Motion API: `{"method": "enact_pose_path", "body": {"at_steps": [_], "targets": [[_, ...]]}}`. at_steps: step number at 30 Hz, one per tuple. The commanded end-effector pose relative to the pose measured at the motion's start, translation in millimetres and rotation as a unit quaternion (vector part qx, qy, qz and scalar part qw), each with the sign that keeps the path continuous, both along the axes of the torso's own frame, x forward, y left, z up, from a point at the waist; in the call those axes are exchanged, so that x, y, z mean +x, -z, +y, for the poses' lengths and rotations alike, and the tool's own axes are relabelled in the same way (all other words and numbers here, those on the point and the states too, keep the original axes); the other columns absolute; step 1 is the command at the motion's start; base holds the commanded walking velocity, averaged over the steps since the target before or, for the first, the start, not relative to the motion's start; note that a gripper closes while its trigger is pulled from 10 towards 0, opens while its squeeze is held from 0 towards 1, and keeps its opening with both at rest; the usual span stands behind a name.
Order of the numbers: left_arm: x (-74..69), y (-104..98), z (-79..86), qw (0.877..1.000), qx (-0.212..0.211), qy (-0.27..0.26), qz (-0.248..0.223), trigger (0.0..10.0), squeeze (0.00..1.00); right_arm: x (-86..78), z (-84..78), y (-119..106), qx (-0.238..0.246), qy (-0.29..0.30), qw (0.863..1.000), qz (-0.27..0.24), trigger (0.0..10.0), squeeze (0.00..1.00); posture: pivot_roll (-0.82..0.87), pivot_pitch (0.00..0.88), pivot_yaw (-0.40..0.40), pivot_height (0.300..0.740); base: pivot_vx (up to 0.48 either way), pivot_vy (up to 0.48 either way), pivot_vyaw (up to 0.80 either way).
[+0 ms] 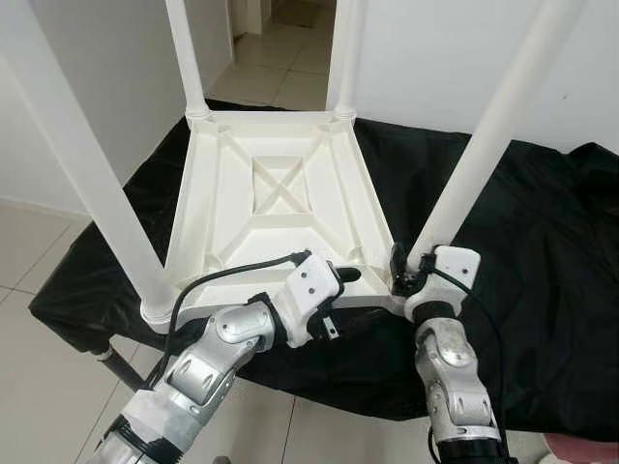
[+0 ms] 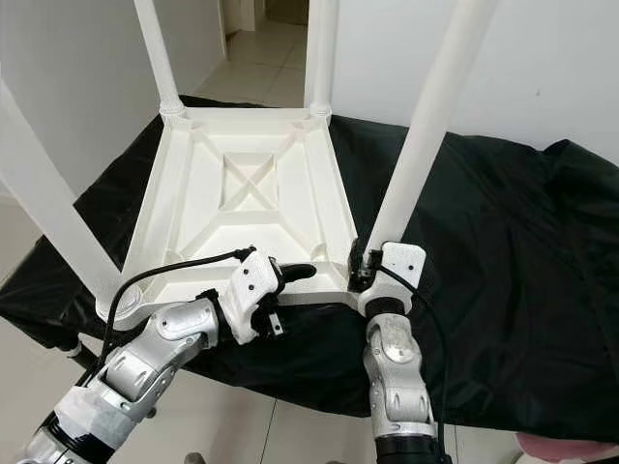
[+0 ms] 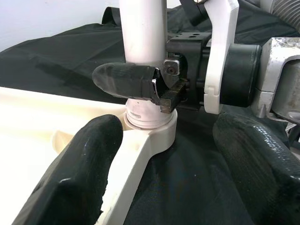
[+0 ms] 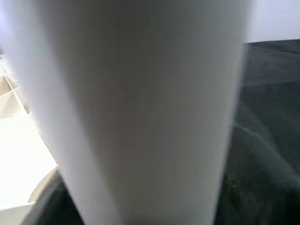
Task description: Building children table
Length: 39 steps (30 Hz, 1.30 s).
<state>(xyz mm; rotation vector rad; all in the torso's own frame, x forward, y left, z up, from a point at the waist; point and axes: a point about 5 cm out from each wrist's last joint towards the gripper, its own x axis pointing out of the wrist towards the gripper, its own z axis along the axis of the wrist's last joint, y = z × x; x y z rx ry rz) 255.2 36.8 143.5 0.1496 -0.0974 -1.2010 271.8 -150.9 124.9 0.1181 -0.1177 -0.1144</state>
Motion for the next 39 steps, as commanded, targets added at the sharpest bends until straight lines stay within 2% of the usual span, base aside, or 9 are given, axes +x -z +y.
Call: {"method": "enact_pose_path", "body": {"at_steps": [1, 9, 10, 19, 28, 29, 31, 32, 39], "targets": [[-4.3, 3.7, -1.9, 0.999, 0.016, 0.042, -0.002, 10.0, 0.00, -8.0, -0.2, 0.9, 0.019, -0.005, 1.000, -0.013, 10.0, 1.00, -0.09, 0.000, -0.035, 0.740, 0.000, 0.000, 0.00], [-0.9, 2.1, -0.4, 0.999, 0.017, 0.039, -0.006, 10.0, 0.00, -19.9, -17.6, 6.7, 0.002, -0.069, 0.997, -0.018, 10.0, 1.00, -0.09, 0.000, -0.032, 0.740, 0.000, 0.000, 0.00], [-1.1, 2.1, -0.2, 0.999, 0.017, 0.040, -0.006, 10.0, 0.00, -20.3, -21.1, 6.8, 0.003, -0.084, 0.996, -0.018, 10.0, 0.00, -0.09, 0.000, -0.029, 0.740, 0.000, 0.000, 0.00], [-1.8, 2.9, 0.0, 0.999, 0.021, 0.049, -0.006, 10.0, 0.00, -16.7, -42.2, 3.6, -0.063, -0.235, 0.970, -0.012, 10.0, 0.00, -0.10, 0.000, -0.016, 0.740, 0.000, 0.000, 0.00], [-1.6, 1.7, -0.7, 0.998, 0.021, 0.053, -0.006, 10.0, 0.00, -1.3, -39.2, 1.9, -0.092, -0.324, 0.941, 0.001, 10.0, 0.00, -0.10, 0.000, -0.004, 0.740, 0.000, 0.000, 0.00], [-2.2, 1.9, -1.0, 0.998, 0.023, 0.056, -0.006, 10.0, 0.00, 4.4, -31.6, 6.2, -0.099, -0.359, 0.928, 0.010, 4.4, 0.00, -0.10, 0.000, -0.002, 0.740, 0.000, 0.000, 0.00], [-2.3, 2.0, -1.2, 0.998, 0.023, 0.056, -0.007, 10.0, 0.00, 7.0, -29.3, 7.9, -0.104, -0.368, 0.924, 0.011, 3.1, 0.00, -0.10, 0.000, -0.003, 0.740, 0.000, 0.000, 0.00], [-2.5, 1.9, -1.4, 0.998, 0.024, 0.057, -0.008, 10.0, 0.00, 8.6, -28.2, 9.5, -0.105, -0.373, 0.922, 0.014, 0.0, 0.00, -0.09, 0.000, -0.005, 0.740, 0.000, 0.000, 0.00], [-3.3, 1.4, -1.2, 0.998, 0.022, 0.055, -0.008, 10.0, 0.00, 10.2, -31.3, 12.7, -0.101, -0.372, 0.923, 0.022, 0.0, 0.00, -0.09, 0.000, -0.013, 0.740, 0.000, 0.000, 0.00]]}}
